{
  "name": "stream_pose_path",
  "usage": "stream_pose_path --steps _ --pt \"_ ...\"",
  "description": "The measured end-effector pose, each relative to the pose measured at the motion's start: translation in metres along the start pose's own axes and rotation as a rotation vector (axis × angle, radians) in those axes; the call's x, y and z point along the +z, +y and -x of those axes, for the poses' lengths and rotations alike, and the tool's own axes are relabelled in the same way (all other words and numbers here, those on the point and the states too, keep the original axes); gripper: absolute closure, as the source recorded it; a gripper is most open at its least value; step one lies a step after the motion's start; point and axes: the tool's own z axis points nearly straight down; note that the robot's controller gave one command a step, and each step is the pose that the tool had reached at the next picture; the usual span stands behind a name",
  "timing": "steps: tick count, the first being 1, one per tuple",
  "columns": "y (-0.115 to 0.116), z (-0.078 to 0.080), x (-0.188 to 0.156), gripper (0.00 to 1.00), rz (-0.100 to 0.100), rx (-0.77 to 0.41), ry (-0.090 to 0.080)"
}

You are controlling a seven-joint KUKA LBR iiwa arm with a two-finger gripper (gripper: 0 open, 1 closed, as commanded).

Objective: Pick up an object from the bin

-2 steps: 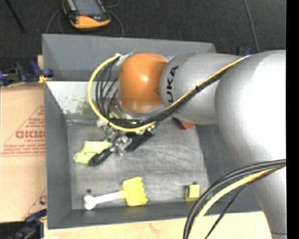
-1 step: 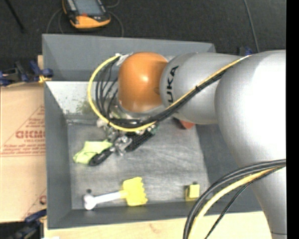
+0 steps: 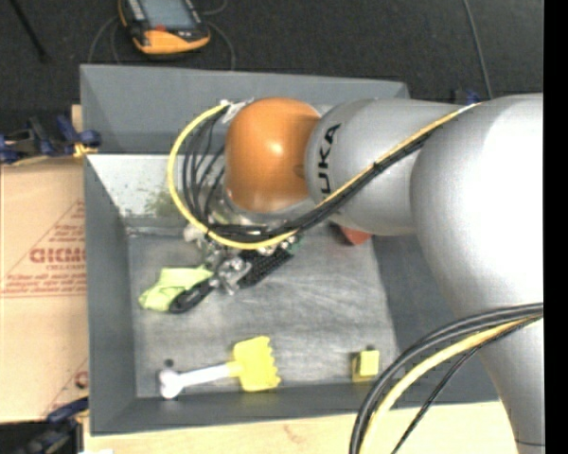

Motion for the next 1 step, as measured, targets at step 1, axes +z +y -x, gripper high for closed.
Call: stream_pose_path --steps 1 --pt "0.0008 -0.0017 -0.0118 1.0 0.004 0.001 0.006"
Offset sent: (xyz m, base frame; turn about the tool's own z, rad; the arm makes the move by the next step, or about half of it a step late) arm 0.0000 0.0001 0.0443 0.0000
